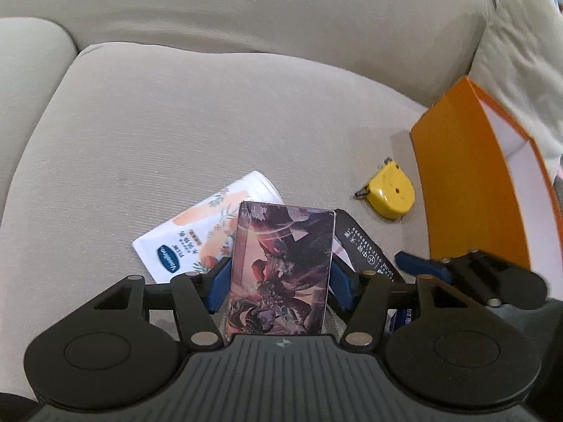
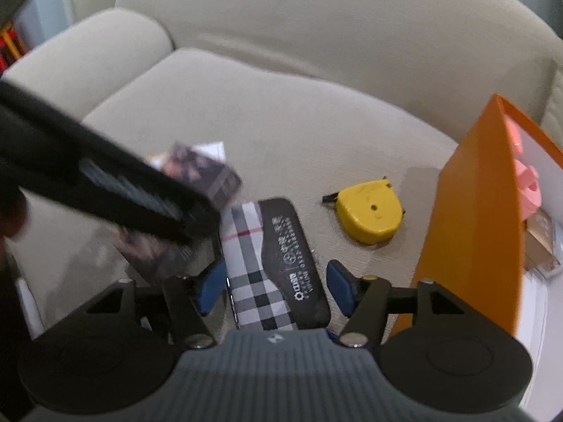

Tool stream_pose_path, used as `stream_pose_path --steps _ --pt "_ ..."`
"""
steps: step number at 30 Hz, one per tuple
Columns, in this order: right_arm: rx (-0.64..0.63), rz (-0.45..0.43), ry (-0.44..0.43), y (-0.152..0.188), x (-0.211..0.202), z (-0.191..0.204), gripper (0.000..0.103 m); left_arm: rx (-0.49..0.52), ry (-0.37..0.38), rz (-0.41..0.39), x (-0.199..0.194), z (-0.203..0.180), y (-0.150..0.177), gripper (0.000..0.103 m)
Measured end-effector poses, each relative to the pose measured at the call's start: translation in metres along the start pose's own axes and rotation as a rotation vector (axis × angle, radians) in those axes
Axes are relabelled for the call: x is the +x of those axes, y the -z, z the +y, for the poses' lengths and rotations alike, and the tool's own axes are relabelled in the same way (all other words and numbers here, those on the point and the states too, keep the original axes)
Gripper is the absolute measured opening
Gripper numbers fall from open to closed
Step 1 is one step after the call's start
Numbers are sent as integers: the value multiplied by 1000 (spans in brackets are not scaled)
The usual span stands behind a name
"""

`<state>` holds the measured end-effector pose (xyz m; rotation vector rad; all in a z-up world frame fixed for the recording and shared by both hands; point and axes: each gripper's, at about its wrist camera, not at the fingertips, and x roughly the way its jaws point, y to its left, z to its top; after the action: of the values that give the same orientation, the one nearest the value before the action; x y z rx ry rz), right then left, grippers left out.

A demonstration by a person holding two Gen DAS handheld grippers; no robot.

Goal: Organize rigid objects
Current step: 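Grasp the artwork card box with the left gripper while the right grasps the plaid pencil case, then carry the card box and plaid pencil case over the orange box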

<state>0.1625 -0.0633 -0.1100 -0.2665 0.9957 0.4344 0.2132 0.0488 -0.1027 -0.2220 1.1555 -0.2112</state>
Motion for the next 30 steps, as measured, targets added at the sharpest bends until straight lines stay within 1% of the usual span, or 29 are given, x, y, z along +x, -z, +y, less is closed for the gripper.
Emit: stream_pose_path --steps 2,3,4,10,13,15,19,26,27,28,29,30 --pt "-9 26 15 -1 8 1 67 -3 -7 -4 -2 3 0 67" --pt "-10 40 26 -2 11 2 70 -2 -9 -6 -2 3 -1 67" --pt "-5 47 30 -4 14 3 71 -4 -10 -6 -2 4 0 67" --pt "19 67 40 -10 29 3 70 -7 -15 -5 0 5 0 67" --pt "32 63 41 -12 23 1 68 -14 -17 -9 -4 8 1 67" --pt "32 53 47 -11 19 1 67 -16 -19 -15 -7 7 1 67" --pt "32 0 57 -8 3 5 66 -26 -22 -30 -16 7 3 67" --pt "71 -52 42 -12 -22 -3 63 -60 -11 -56 -37 7 4 67" --pt "74 -63 30 -12 -26 -4 39 -61 -13 -62 -41 6 5 67" --pt "80 -76 29 -13 -32 -3 24 -62 -15 -66 -44 6 6 67" --pt "81 -68 58 -14 -33 -1 19 -62 -14 -67 -46 6 6 67" --pt "81 -56 68 -15 -33 -2 17 -65 -13 -67 -48 6 7 67"
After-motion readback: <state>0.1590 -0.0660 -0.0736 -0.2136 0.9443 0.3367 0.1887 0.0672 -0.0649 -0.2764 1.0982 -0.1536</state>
